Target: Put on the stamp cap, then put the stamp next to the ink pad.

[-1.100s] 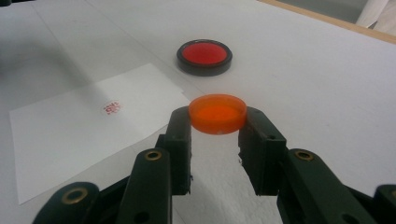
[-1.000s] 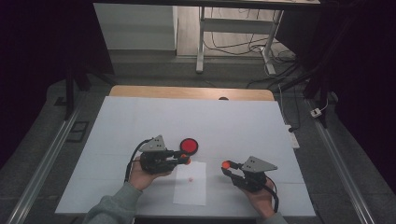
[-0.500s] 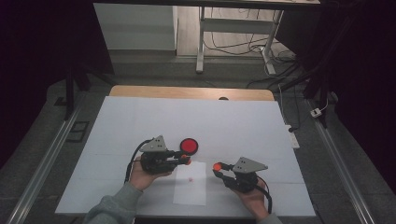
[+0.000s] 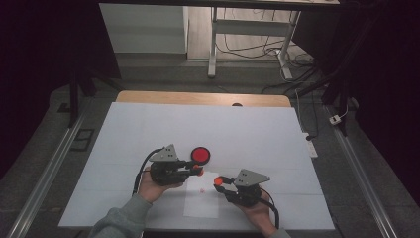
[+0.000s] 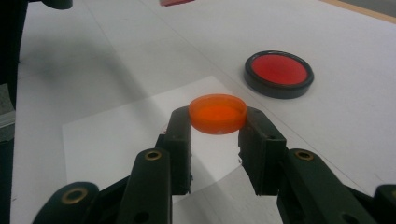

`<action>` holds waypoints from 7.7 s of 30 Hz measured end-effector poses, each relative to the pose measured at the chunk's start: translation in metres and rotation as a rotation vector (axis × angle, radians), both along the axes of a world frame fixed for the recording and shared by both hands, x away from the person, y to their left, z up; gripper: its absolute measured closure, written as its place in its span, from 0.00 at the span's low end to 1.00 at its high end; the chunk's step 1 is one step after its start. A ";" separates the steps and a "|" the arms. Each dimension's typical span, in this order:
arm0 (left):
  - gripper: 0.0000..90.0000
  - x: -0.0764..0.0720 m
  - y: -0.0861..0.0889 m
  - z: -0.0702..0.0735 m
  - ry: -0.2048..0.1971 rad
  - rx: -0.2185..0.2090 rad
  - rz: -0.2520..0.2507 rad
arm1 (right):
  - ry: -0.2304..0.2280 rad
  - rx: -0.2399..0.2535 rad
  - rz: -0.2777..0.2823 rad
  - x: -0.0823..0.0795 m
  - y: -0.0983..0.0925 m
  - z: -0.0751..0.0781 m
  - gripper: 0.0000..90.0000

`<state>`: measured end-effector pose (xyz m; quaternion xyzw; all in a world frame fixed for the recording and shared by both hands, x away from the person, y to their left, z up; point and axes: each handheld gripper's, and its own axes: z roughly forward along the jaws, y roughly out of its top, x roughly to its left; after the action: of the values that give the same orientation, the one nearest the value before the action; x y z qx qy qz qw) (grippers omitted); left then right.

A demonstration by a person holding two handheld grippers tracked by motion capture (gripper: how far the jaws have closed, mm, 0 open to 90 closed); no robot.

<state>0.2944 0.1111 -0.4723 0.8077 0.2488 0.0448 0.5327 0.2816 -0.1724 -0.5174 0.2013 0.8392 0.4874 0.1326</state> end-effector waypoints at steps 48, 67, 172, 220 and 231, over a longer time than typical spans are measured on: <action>0.80 -0.005 -0.031 -0.010 0.020 0.008 -0.081 | 0.002 0.013 0.033 -0.005 0.014 0.000 0.72; 0.80 -0.005 -0.037 -0.015 0.023 0.016 -0.084 | 0.000 0.029 0.041 -0.005 0.014 0.002 0.72; 0.80 -0.006 -0.028 -0.014 0.005 0.012 -0.014 | -0.025 0.001 -0.132 -0.002 -0.063 0.011 0.50; 0.80 0.018 0.024 0.003 -0.002 0.047 0.135 | -0.016 -0.026 -0.291 0.001 -0.135 0.012 0.49; 0.80 0.030 0.028 -0.005 0.001 0.089 0.187 | -0.013 -0.031 -0.287 0.002 -0.134 0.010 0.49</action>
<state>0.3247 0.1387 -0.4773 0.8039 0.3209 0.1049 0.4897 0.2834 -0.3061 -0.5071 0.3142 0.8084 0.4515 0.2094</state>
